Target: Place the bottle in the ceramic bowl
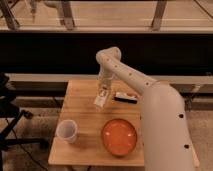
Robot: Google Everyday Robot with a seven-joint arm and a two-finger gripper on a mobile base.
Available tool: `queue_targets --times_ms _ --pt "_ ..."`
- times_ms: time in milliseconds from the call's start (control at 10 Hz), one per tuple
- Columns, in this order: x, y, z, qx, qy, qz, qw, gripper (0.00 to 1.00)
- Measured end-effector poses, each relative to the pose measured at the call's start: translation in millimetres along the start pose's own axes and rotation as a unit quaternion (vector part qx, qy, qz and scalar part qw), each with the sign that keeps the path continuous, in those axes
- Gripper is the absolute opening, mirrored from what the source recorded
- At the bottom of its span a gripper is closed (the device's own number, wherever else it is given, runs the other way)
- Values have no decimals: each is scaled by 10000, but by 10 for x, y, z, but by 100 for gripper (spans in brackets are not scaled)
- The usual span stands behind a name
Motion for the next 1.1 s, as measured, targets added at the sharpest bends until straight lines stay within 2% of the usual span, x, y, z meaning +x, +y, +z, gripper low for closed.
queue_targets --times_ms 300,1100 --pt "-66 19 -55 15 8 8 10000 0" --pt "-275 345 -221 45 1 53 10000 0"
